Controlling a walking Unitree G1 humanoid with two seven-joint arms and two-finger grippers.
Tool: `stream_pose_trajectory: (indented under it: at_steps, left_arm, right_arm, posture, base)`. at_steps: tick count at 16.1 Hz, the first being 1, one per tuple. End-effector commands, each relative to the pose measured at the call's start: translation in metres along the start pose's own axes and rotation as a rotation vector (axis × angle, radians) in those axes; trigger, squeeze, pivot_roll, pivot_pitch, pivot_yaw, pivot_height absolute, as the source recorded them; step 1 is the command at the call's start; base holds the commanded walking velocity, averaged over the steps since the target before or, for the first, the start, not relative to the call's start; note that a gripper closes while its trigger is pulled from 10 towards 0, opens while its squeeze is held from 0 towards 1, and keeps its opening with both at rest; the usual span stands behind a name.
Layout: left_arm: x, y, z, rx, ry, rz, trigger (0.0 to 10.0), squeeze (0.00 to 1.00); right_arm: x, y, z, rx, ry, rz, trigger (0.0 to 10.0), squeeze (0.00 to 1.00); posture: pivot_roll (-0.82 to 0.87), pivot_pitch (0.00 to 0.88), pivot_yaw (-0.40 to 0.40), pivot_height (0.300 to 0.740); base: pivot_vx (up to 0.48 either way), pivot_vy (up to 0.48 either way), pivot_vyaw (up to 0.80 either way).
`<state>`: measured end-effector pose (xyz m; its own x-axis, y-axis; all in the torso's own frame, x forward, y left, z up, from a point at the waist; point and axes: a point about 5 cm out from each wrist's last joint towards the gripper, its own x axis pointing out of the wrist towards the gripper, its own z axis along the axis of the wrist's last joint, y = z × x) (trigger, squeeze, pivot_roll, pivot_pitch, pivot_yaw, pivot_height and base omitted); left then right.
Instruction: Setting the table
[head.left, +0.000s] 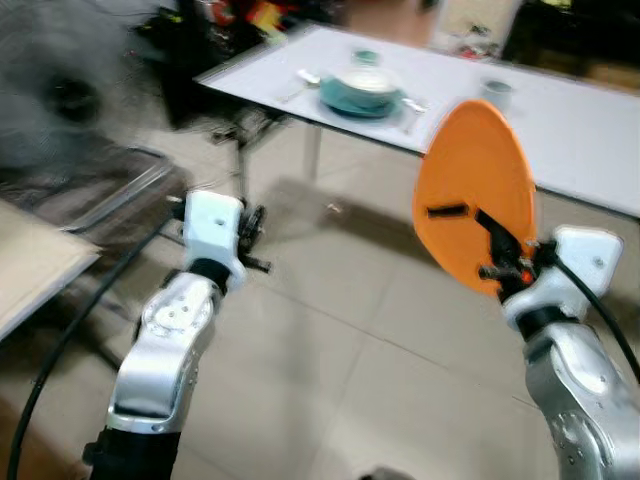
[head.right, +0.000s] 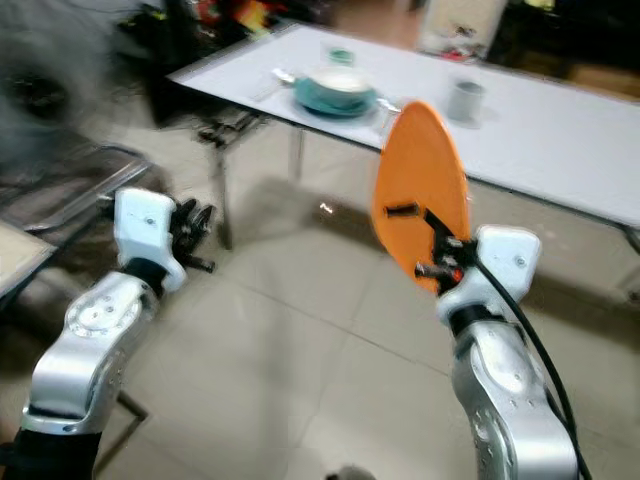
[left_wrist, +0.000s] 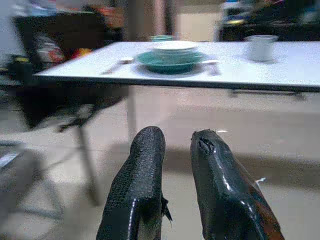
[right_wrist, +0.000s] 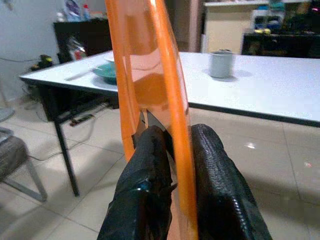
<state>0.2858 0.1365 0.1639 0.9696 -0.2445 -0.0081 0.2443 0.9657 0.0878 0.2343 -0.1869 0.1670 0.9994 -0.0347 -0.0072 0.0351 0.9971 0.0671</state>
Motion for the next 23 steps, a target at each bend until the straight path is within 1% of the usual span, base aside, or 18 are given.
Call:
stream_pose_trajectory:
  at_steps: [1, 3, 6, 8, 10, 11, 13, 15, 17, 20, 23]
  left_arm:
    - [0.0002, 0.0020, 0.0088, -0.015, -0.038, -0.003, 10.0, 0.00]
    - [0.0006, 0.0044, 0.0035, -0.026, -0.021, 0.008, 10.0, 0.00]
    - [-0.0013, 0.0013, 0.0060, -0.018, -0.028, -0.011, 10.0, 0.00]
    - [-0.0041, 0.0018, 0.0070, -0.009, -0.030, -0.012, 10.0, 0.00]
    - [-0.0029, 0.0057, 0.0066, -0.015, -0.030, 0.002, 10.0, 0.00]
    - [-0.0020, 0.0059, 0.0034, -0.003, -0.019, 0.008, 10.0, 0.00]
    - [-0.0024, 0.0044, 0.0040, 0.001, -0.019, 0.006, 10.0, 0.00]
    - [-0.0046, 0.0034, 0.0070, 0.013, -0.025, -0.005, 10.0, 0.00]
    - [-0.0050, 0.0100, 0.0049, 0.013, -0.021, 0.012, 10.0, 0.00]
    - [-0.0012, 0.0068, 0.0073, 0.010, -0.027, 0.007, 10.0, 0.00]
    - [-0.0006, 0.0061, 0.0074, 0.009, -0.029, 0.005, 10.0, 0.00]
  right_arm:
    - [0.0004, 0.0034, 0.0083, -0.003, -0.048, 0.010, 10.0, 0.00]
    - [0.0001, 0.0046, 0.0088, -0.006, -0.052, 0.004, 10.0, 0.00]
    - [-0.0004, 0.0022, 0.0084, -0.008, -0.048, -0.006, 10.0, 0.00]
    - [-0.0011, 0.0035, 0.0065, -0.006, -0.041, 0.012, 10.0, 0.00]
    - [-0.0024, 0.0054, 0.0052, -0.015, -0.040, 0.025, 10.0, 0.00]
    - [-0.0015, 0.0037, 0.0073, -0.022, -0.051, 0.010, 10.0, 0.00]
    - [-0.0004, 0.0022, 0.0084, -0.025, -0.053, 0.006, 10.0, 0.00]
    - [0.0027, 0.0004, 0.0073, -0.056, -0.050, 0.006, 10.0, 0.00]
    - [0.0021, 0.0020, 0.0066, -0.092, -0.060, 0.009, 10.0, 0.00]
    - [0.0042, 0.0012, 0.0103, -0.052, -0.077, 0.003, 10.0, 0.00]
    - [0.0049, 0.0032, 0.0074, -0.035, -0.057, 0.026, 10.0, 0.00]
  posture:
    - [-0.01, 0.000, -0.028, 0.740]
    - [-0.02, 0.000, -0.014, 0.740]
    - [0.00, 0.000, -0.027, 0.740]
    - [0.01, 0.000, -0.037, 0.740]
    - [-0.01, 0.000, -0.031, 0.740]
    - [-0.01, 0.000, -0.031, 0.740]
    - [0.00, 0.000, -0.034, 0.740]
    - [0.02, 0.000, -0.045, 0.740]
    - [0.01, 0.000, -0.035, 0.740]
    - [0.01, 0.000, -0.035, 0.740]
    - [0.01, 0.000, -0.039, 0.740]
  base:
    - [0.000, 0.000, -0.80]
    - [0.000, 0.000, -0.80]
    - [0.299, 0.000, -0.80]
    - [0.351, 0.000, -0.69]
    - [0.351, 0.000, 0.00]
    - [0.345, 0.000, 0.00]
    - [0.351, 0.000, 0.00]
    - [0.349, 0.000, 0.00]
    - [0.351, 0.000, 0.00]
    - [0.345, 0.000, 0.00]
    - [0.341, 0.000, 0.00]
